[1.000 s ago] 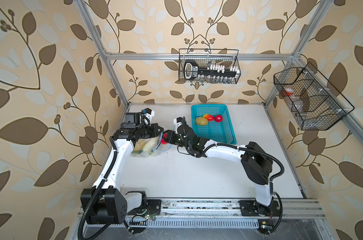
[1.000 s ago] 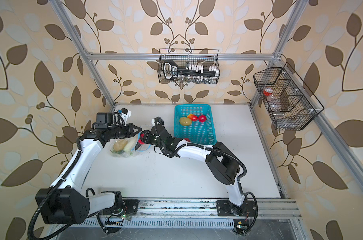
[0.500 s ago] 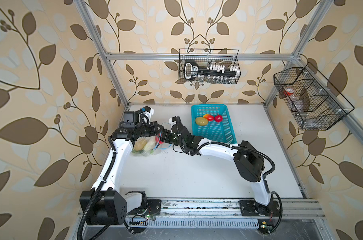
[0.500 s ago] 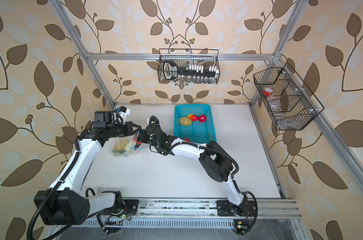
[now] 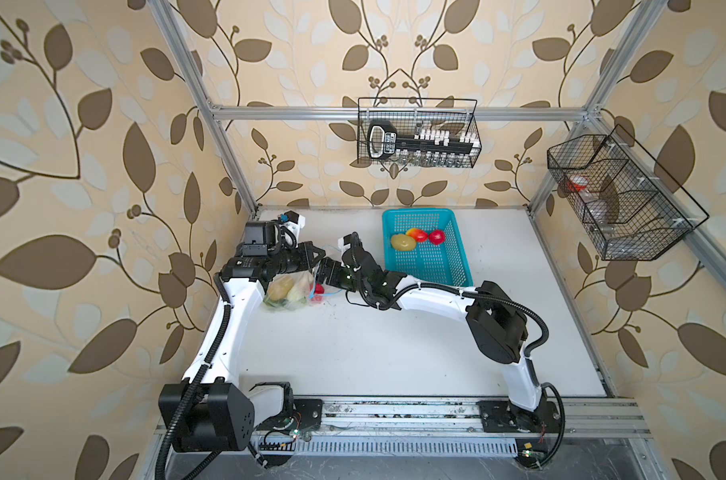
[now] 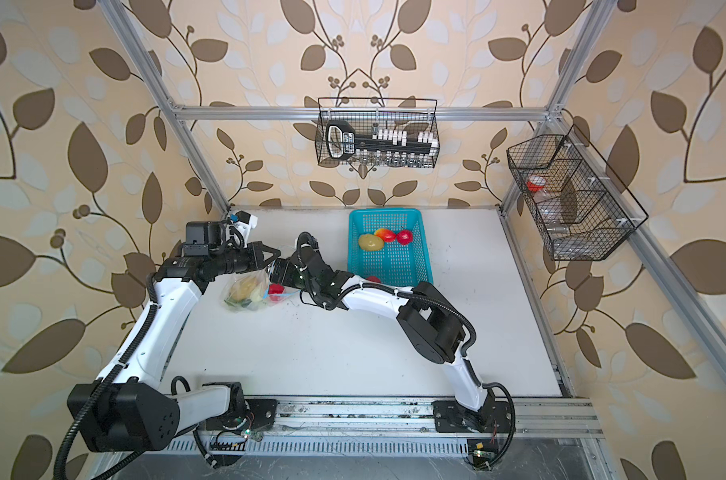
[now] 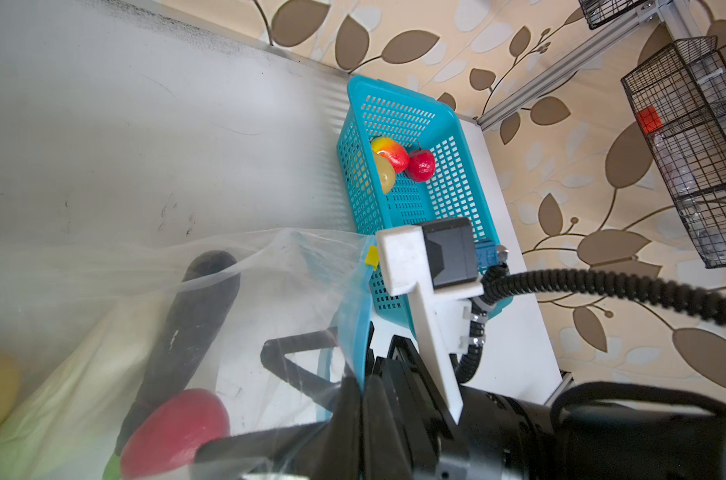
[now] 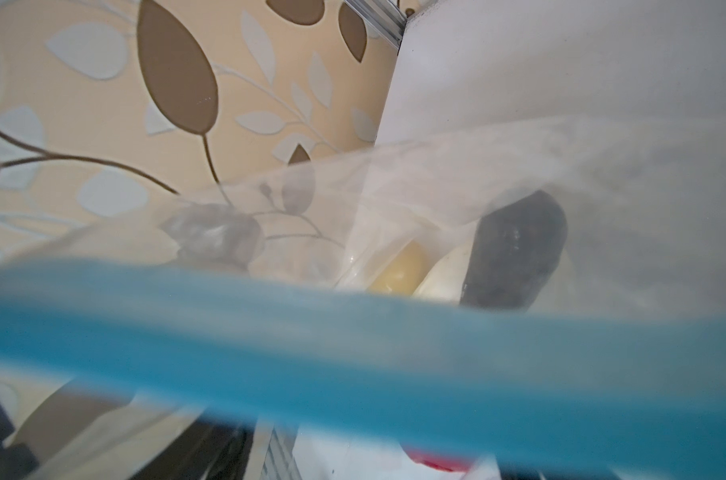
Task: Place the food in the zip-top bag and seal the zipper
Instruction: 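Lower the red radish into the bag and open the right gripper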
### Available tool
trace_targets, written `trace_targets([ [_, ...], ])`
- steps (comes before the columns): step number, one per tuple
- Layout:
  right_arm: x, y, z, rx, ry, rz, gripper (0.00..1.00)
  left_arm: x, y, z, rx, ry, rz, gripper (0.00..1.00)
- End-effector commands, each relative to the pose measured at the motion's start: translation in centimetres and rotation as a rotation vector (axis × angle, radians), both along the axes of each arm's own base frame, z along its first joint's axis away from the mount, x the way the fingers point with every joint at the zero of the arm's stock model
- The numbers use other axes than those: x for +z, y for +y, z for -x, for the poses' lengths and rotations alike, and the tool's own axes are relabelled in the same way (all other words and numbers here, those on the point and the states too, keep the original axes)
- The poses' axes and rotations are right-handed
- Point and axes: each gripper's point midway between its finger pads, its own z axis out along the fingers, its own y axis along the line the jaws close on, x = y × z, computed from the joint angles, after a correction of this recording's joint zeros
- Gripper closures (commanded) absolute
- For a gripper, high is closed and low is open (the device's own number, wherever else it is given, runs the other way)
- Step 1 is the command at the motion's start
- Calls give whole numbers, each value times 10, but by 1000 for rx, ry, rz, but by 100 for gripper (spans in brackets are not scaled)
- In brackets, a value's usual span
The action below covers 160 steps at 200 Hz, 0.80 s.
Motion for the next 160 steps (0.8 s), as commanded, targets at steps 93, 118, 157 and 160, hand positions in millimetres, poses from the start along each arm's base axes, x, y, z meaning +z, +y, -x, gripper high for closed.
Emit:
trace_targets([
  [93,48,-26,9,-46,-76,-48,41,6,-1,4,-11,-38,-22,100],
  [118,55,-35,11,-52,-86,-43,41,4,-1,4,-9,-33,-26,100],
  [157,64,-54,16,-72,-104,-29,40,3,1,3,-1,-32,-31,100],
  [160,63,-55,16,-73,-104,-26,40,3,1,3,0,-34,-31,100],
])
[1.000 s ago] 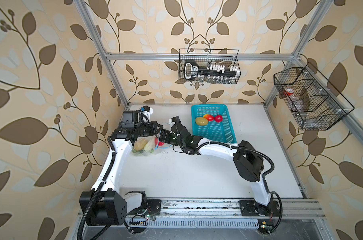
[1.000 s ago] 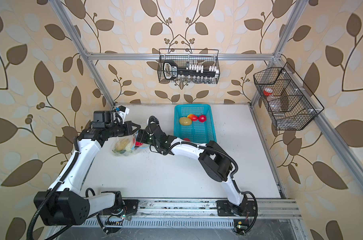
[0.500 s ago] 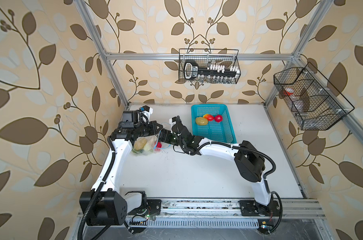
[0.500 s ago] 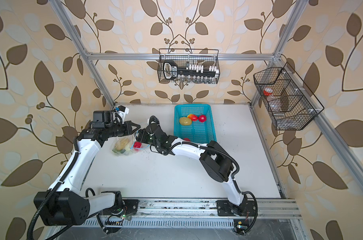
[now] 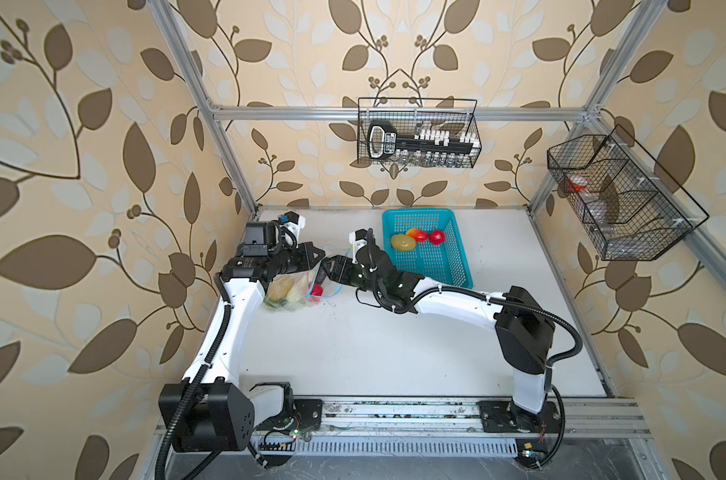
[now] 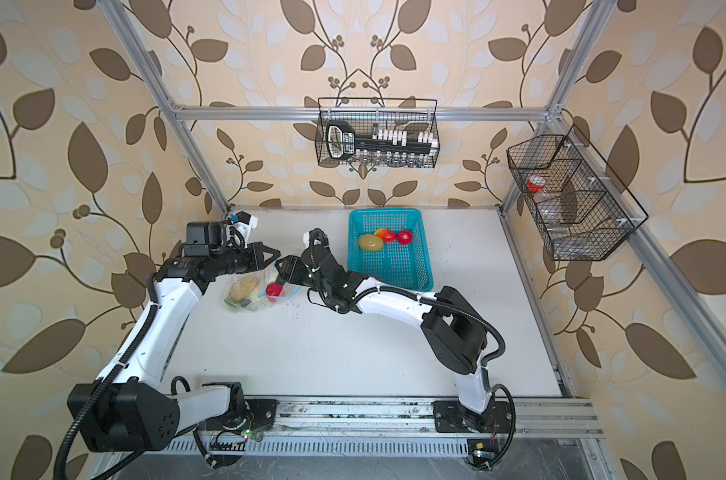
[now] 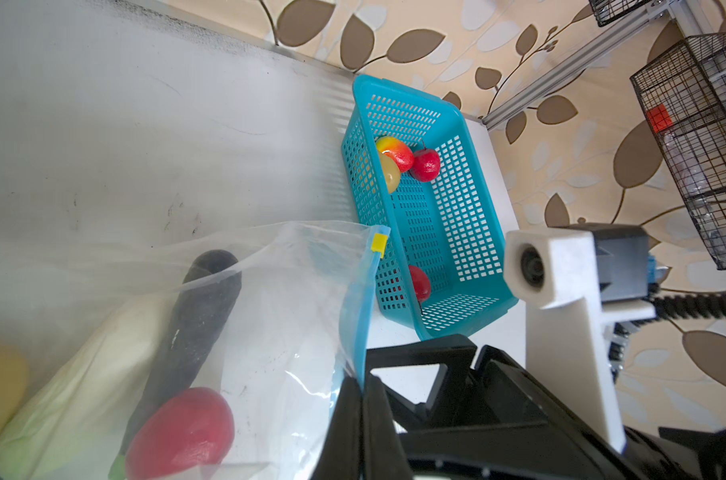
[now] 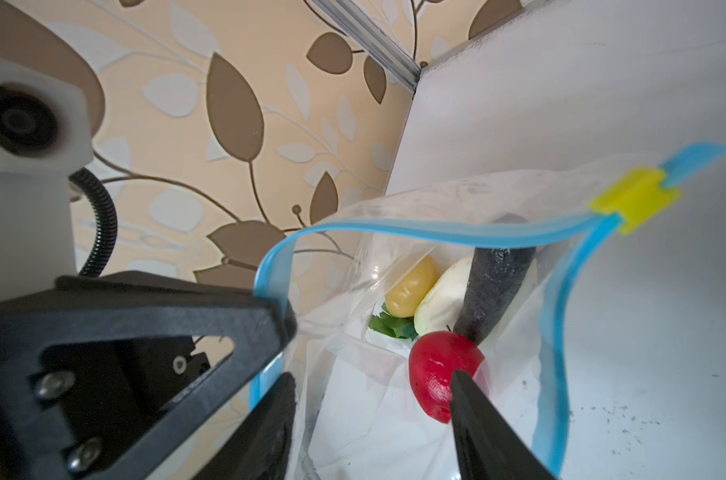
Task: Place the food in the zip-top bag and seal the zipper
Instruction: 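Raise the right gripper out of the bag and move over the basket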
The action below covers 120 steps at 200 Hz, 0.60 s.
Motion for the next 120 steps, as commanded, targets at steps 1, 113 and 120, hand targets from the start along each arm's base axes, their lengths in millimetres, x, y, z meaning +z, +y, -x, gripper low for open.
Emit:
trace_targets([
  [1,17,-17,1,-29,-34,-3,39,5,-1,4,-10,-35,-17,100],
  [113,27,-86,-3,-109,-55,101,26,-1,3,3,2,-19,-14,100],
  [120,26,-90,-2,-115,-53,116,24,-2,3,3,3,-18,-12,100],
])
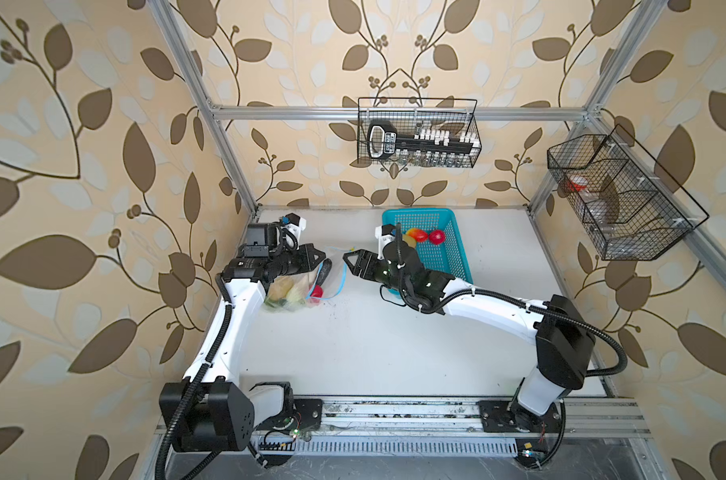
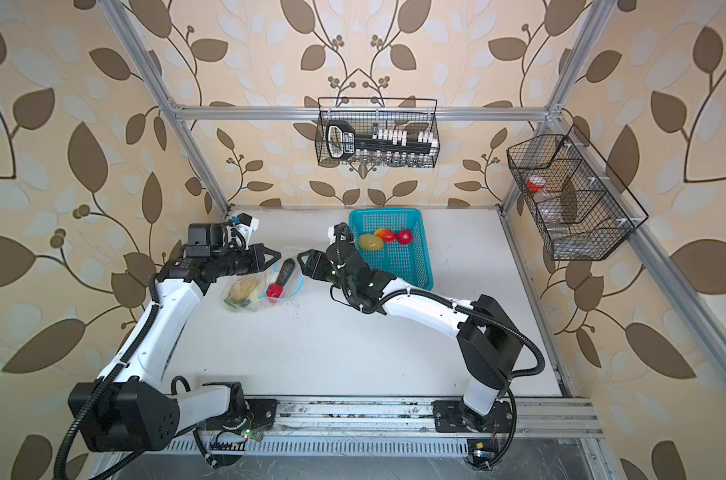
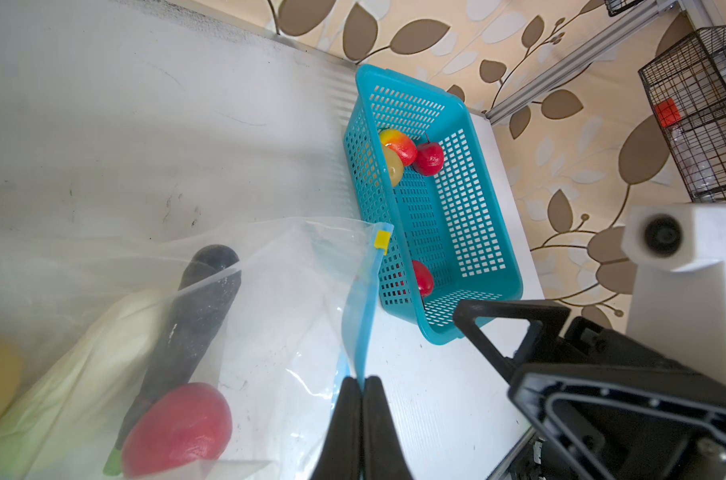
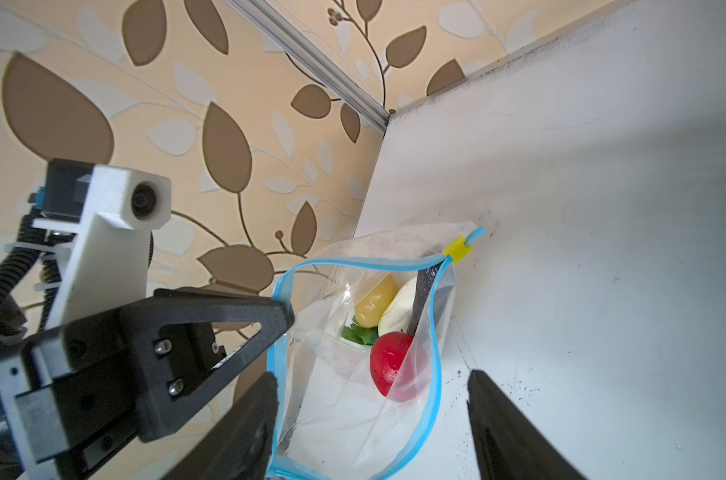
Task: Place the food in the zip-top bag and seal the zipper
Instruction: 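Raise the right gripper out of the bag and move over the basket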
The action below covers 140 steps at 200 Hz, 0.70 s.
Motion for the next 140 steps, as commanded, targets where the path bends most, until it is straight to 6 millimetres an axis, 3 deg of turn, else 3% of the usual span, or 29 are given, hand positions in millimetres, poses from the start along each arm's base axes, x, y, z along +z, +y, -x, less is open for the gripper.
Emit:
trace_targets([
  [1,-1,-21,2,-34,-3,65,24,5,2,1,0,-34,-12,100],
  [47,-1,-50,-3,-63,22,98,19,5,3,2,-1,-32,-4,100],
  [51,-12,-54,-1,-65,39,119,19,5,4,2,0,-31,-4,100],
  [64,-16,-63,-2,-77,50,130,17,5,3,2,-2,-31,-3,100],
  [95,-26,-81,-4,-99,83,168,7,4,4,1,2,-29,-1,100],
  [103,-27,-86,-5,-106,90,177,0,4,5,1,3,-29,-2,100],
  [140,-34,-106,-5,-134,126,224,0,2,5,1,5,-25,1,100],
])
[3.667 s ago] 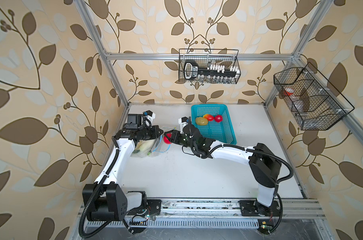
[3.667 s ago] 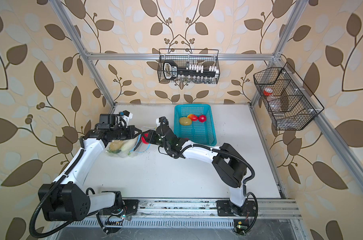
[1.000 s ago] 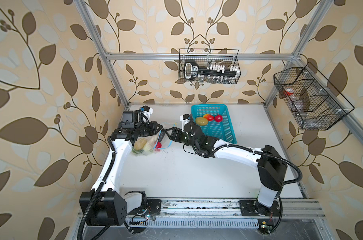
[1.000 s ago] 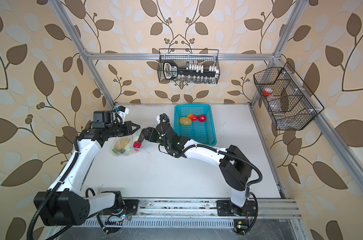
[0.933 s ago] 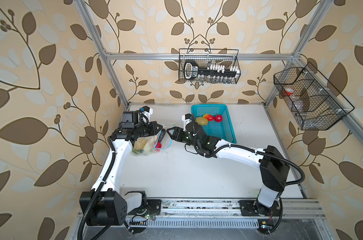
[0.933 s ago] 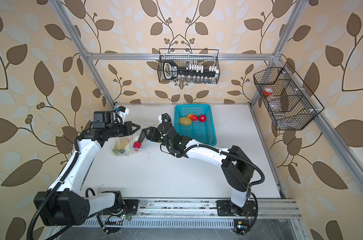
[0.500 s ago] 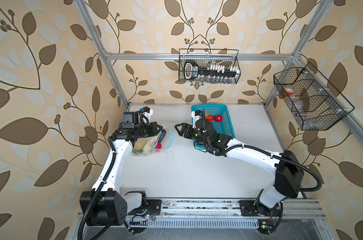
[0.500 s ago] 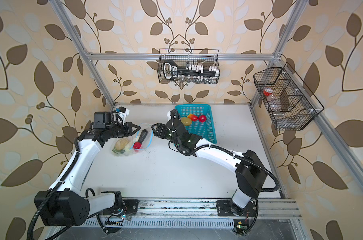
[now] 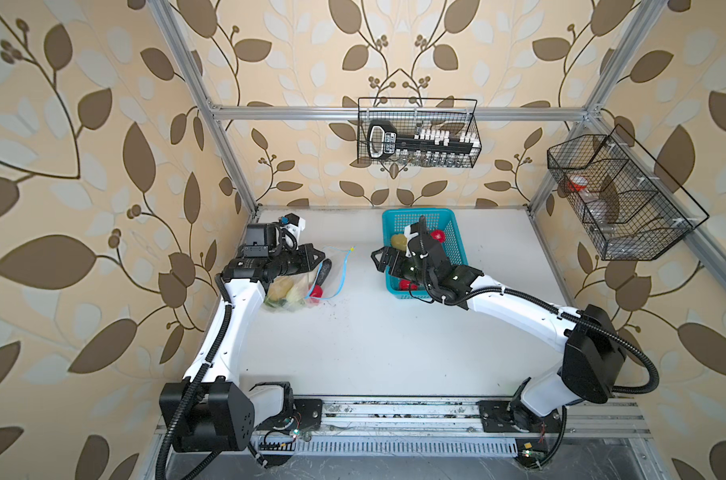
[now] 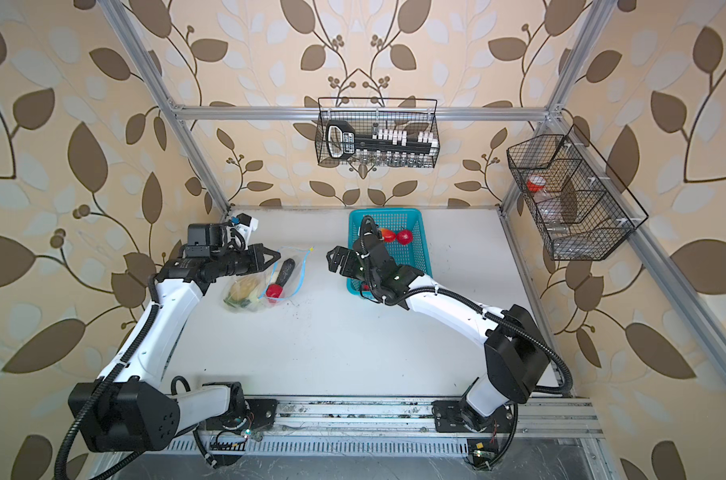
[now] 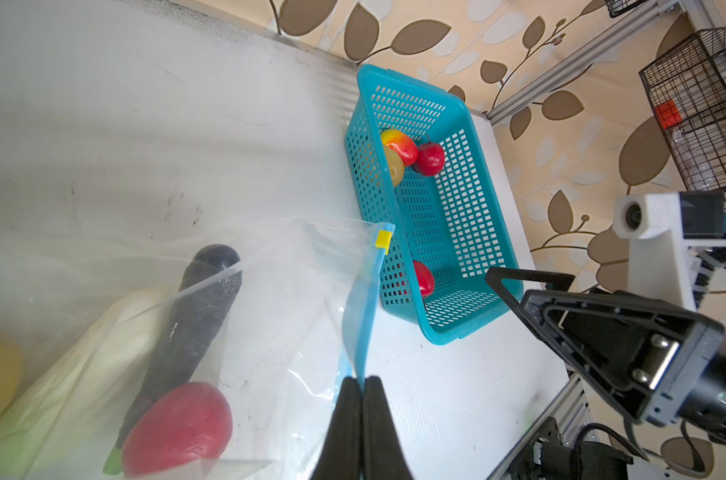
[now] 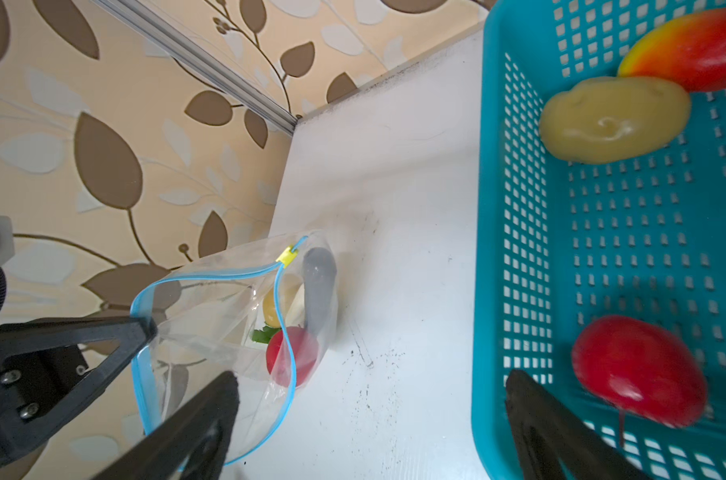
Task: Place the food in the zip-top bag and seal the zipper
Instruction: 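Raise the right gripper out of the bag and move over the basket, then lower the right gripper onto another red radish in the basket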
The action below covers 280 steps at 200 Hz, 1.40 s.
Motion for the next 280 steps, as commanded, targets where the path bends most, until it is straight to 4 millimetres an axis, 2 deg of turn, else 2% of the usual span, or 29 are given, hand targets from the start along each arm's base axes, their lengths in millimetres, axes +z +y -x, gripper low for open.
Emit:
trace_targets([
  [1,-3,-17,8,-14,29,40,0,4,3,1,-1,-29,-1,100],
  [40,-9,-37,10,-49,65,148,0,8,3,2,-4,-27,17,100],
  [46,-18,-42,11,-55,92,188,0,8,3,2,-2,-29,16,100],
  [50,-11,-42,9,-62,87,196,0,7,3,2,-2,-28,16,100],
  [71,-7,-60,10,-137,102,310,0,8,5,2,1,-30,18,100],
  [97,1,-62,7,-149,144,371,0,9,7,1,7,-29,26,100],
  [124,-3,-60,1,-142,166,440,0,6,8,1,9,-24,27,100],
  [140,-9,-52,-1,-91,164,459,0,5,9,0,13,-22,27,100],
  [177,-40,-57,1,-42,255,448,0,4,11,-1,18,-21,24,100],
  [223,-50,-62,6,9,260,434,0,0,14,-3,34,-15,15,100],
  [254,-70,-66,6,31,324,472,0,-1,15,-4,40,-10,12,100],
  [280,-85,-62,8,67,354,487,0,-1,15,-3,36,-11,17,100],
])
